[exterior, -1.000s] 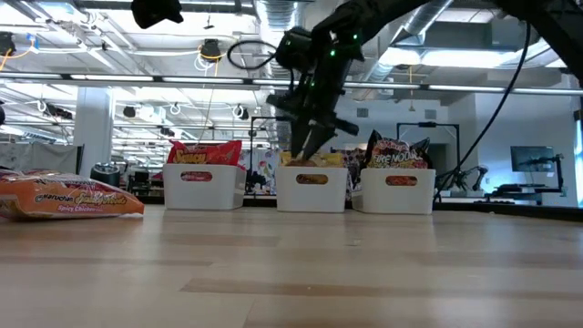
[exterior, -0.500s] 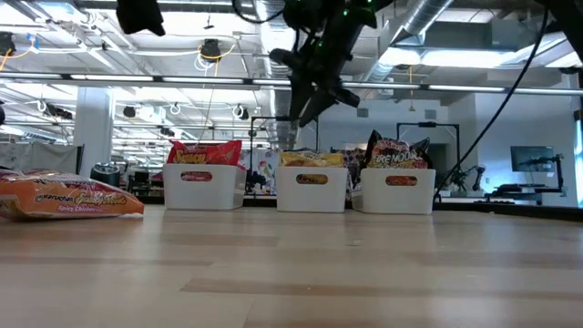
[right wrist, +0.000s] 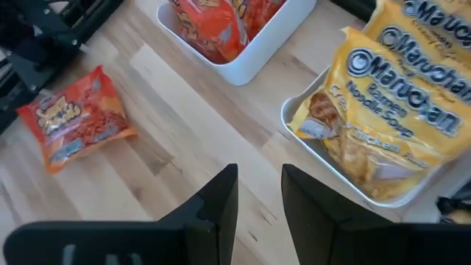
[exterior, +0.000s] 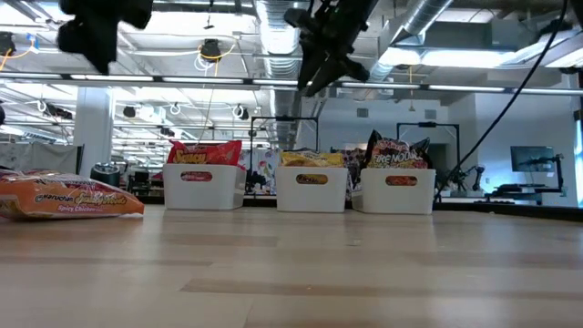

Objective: Sort Maruchan noodles
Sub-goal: Put the orange noodle pack into the left white bin

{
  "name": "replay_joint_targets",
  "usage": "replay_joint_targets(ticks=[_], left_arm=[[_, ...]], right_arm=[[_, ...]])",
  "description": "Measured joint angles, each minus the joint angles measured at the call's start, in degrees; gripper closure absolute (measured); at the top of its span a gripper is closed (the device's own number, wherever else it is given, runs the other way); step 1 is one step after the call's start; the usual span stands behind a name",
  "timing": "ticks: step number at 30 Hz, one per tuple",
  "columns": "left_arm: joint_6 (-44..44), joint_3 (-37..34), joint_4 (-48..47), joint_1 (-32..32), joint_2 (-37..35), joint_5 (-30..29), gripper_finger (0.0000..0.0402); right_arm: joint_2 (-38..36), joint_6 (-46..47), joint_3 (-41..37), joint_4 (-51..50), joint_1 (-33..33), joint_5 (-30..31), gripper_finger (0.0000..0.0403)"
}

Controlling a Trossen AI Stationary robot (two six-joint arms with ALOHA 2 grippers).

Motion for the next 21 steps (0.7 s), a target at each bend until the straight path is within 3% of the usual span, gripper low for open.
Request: replay_joint_targets(ticks=[11,21], left_arm=[[-19.8,-15.3,12.4,-6.1,-1.1,0.9,0.0232],[-35.8,-22.8,17.8,-12.2,0.2,0.7,0.0232]], right_arm=[[-3.3,-7.2,0.0,-1.4,-0.5,0.0,0.0271],[-2.9,-10.9,0.0,-8.5,-1.4,0.0,0.0271]])
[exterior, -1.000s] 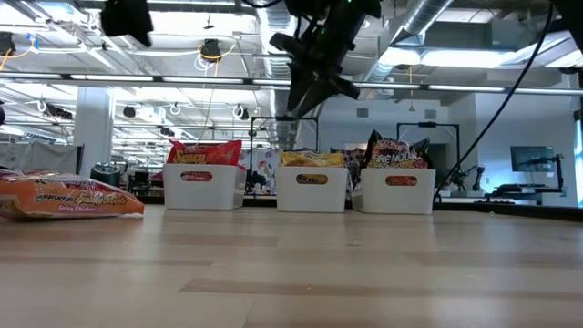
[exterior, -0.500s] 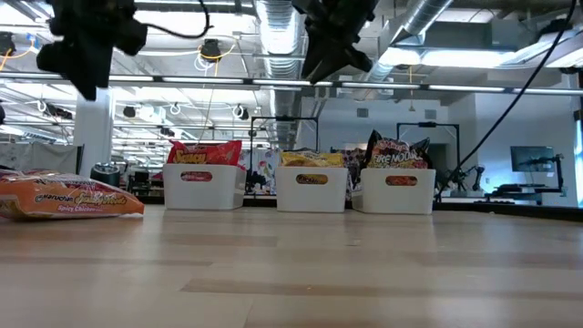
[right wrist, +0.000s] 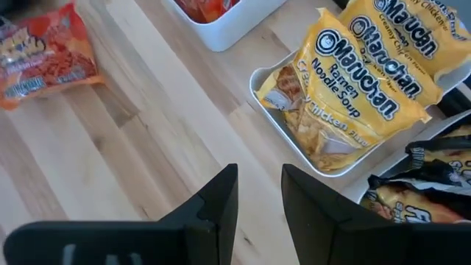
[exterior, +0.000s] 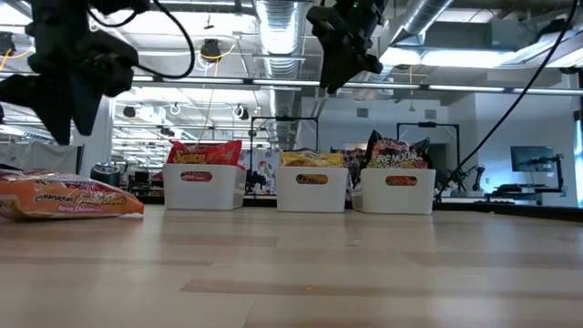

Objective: Sort Maruchan noodles
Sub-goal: Put the orange noodle pack into the left white bin

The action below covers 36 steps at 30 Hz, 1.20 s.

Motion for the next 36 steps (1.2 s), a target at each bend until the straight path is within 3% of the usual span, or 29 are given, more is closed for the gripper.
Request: replay_joint_targets(ticks=[8,18,25,29,36], left_arm=[[-6.0,-2.9,4.5,-3.7,6.1,-3.8,0.0232],[-7.7,-1.9,8.2,-3.8,22.1,-4.6,0.0232],[-13.7,-1.2,6.7,-3.9,24.1,-6.5,0.0235],[-13.4,-1.2,6.6,-3.9,24.1,-6.4,0.0266],[-9.0,-1.1,8.4,-4.2,24.1,-6.5,0.036]], right_arm=[[0.0,-1.8,0.0,-0.7,-0.9,0.0,0.0271],[0.0,-7.0,0.0,-0.6,-0.9,0.0,0.0271],[0.0,-8.6,0.0,-1.0,-0.9,0.0,0.0271],[0.0,-8.7,0.0,-1.0,-0.9,0.0,0.0271],[0.0,-8.7,0.0,-1.0,-0.9,0.0,0.0271]])
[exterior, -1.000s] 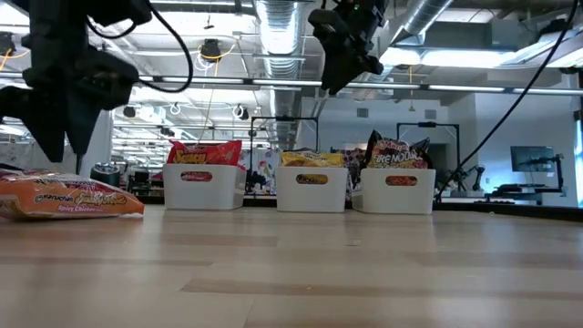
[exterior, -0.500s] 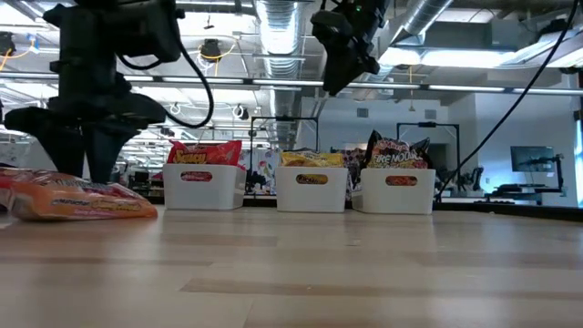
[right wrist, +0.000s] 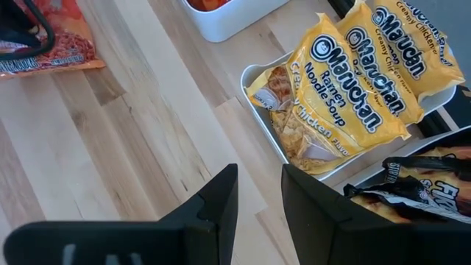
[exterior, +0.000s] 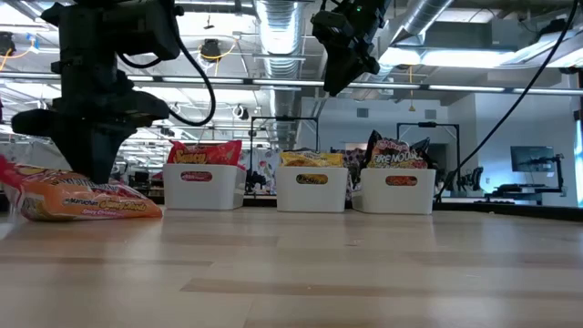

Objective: Sort Maruchan noodles
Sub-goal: Put the orange noodle pack into the left white bin

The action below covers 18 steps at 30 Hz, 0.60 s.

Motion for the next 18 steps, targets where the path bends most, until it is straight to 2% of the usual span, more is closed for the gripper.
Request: replay_joint_targets(ticks=[4,9,18], left_arm=[[3.5,0.9,0.4,-0.5,0.4,-1.0,0.0396],[9.0,5.2,0.4,-1.0,1.4,-2.1,0.0401],[17.3,13.6,0.4,-4.2,1.4,-10.7,0.04]], right_arm=[[0.0,0.0,0.0,0.0,0.0,0.0,0.0271],[0.0,0.0,0.0,0.0,0.0,0.0,0.0271],[0.0,0.2,0.0,0.0,0.0,0.0,0.0271]])
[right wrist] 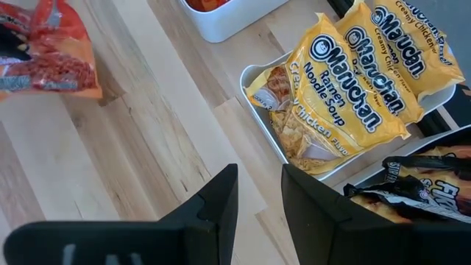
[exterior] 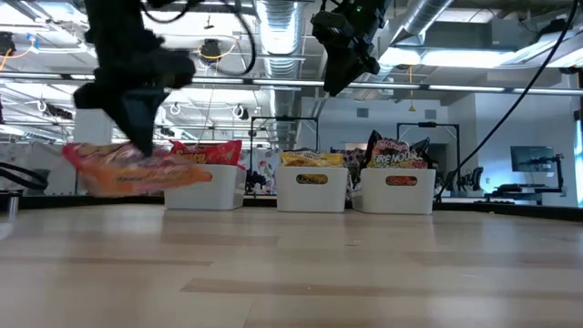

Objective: Sort Maruchan noodles
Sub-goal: Put the orange noodle pack into the left white bin

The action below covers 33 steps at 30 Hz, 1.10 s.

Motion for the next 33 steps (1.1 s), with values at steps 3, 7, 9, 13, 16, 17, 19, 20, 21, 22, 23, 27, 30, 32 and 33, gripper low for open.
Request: replay_joint_targets(ticks=[3,7,9,13,16,17,19,20,21,22,23,27,30,32,33], left_arm=[[3.6,2.0,-0.3,-0.7,-0.1,-4.9,0.04],[9.6,5.1,-4.0,-0.5,-0.1,-12.0,0.0401],[13.6,6.2,-5.9,0.4,-0.2,-15.5,0.0401],[25.0,7.7,-7.3,3.2,-0.3,-21.7,0.0401],[35.1,7.7,-7.3,6.8,-0.3,-22.0,0.0401],[38.1,7.7,-7.3,8.1,-0.3,-22.0,0.0401],[43.4,7.7,-7.3,10.6,-0.3,-22.5,0.0401],[45.8,7.7,-7.3,11.7,-0.3,-23.2,0.0401],[48.1,7.7,-7.3,12.8,-0.3,-24.0,0.0401],[50.5,7.7,-7.0,13.9,-0.3,-24.5,0.0401],[53.0,7.7,-6.7,14.8,-0.3,-24.5,0.0401],[62.4,7.7,-3.4,17.9,-0.3,-24.4,0.0401],[67.8,7.7,0.1,19.6,-0.3,-24.2,0.0401],[70.8,7.6,2.2,21.0,-0.3,-23.0,0.0401],[72.1,7.3,3.5,21.6,-0.3,-22.2,0.0401]], right_arm=[[0.0,0.2,0.0,0.0,0.0,0.0,0.0271],[0.0,0.2,0.0,0.0,0.2,0.0,0.0271],[0.0,0.2,0.0,0.0,0.4,0.0,0.0271],[0.0,0.4,0.0,0.2,0.9,0.0,0.0271],[0.0,0.5,0.0,0.2,1.3,0.0,0.0271],[0.0,0.6,0.0,0.2,1.4,0.0,0.0271],[0.0,1.2,0.0,0.2,1.7,0.0,0.0271],[0.0,1.8,0.0,0.2,1.9,0.0,0.0271],[0.0,2.4,0.0,0.2,2.0,0.0,0.0271],[0.0,2.8,0.0,0.2,2.0,0.0,0.0271],[0.0,3.3,0.0,0.2,2.0,0.0,0.0271],[0.0,5.3,0.0,0.2,2.1,0.0,0.0271],[0.0,5.9,0.0,0.2,2.1,0.0,0.0271],[0.0,6.5,0.0,0.2,2.1,0.0,0.0271],[0.0,6.5,0.0,0.2,2.1,0.0,0.0271]])
